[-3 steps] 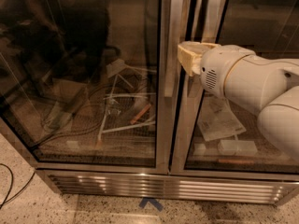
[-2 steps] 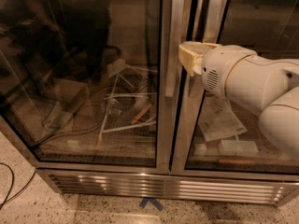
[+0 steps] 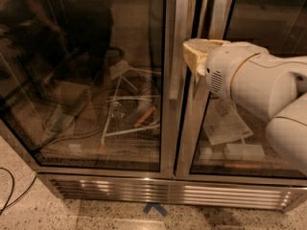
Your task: Open top drawer
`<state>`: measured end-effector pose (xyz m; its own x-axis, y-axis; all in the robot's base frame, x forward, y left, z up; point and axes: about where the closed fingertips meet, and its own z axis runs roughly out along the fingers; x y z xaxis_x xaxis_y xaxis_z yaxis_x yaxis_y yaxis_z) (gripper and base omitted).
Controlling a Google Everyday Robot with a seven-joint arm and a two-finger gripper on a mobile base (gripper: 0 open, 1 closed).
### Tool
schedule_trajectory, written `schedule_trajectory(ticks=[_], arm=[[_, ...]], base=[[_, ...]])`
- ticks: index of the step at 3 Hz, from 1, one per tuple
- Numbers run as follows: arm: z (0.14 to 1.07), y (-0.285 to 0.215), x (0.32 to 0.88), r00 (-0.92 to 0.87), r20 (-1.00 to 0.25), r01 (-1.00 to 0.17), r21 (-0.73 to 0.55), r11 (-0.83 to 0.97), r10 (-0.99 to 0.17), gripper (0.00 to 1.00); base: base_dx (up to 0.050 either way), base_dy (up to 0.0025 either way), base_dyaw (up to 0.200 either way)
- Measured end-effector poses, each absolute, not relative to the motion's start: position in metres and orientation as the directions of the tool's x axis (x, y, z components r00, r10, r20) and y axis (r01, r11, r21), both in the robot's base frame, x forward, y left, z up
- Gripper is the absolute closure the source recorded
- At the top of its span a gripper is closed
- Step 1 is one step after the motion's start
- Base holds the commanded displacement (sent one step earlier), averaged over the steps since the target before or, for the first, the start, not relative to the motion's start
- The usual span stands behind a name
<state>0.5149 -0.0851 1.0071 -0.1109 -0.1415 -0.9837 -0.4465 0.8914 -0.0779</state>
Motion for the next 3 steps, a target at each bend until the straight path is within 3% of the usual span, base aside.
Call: schedule_trajectory(ticks=[2,3], arm=[[1.047,-0.115,0.475,-0.078,-0.985,-0.304,-0.124,0.944,-0.155,1.00],[1.090,-0.121,0.476,0.013,-0.996,-0.312,-0.086,0.946,-0.086,1.00]], base=[[0.000,0.00000,0.000],[0.000,0.00000,0.000]])
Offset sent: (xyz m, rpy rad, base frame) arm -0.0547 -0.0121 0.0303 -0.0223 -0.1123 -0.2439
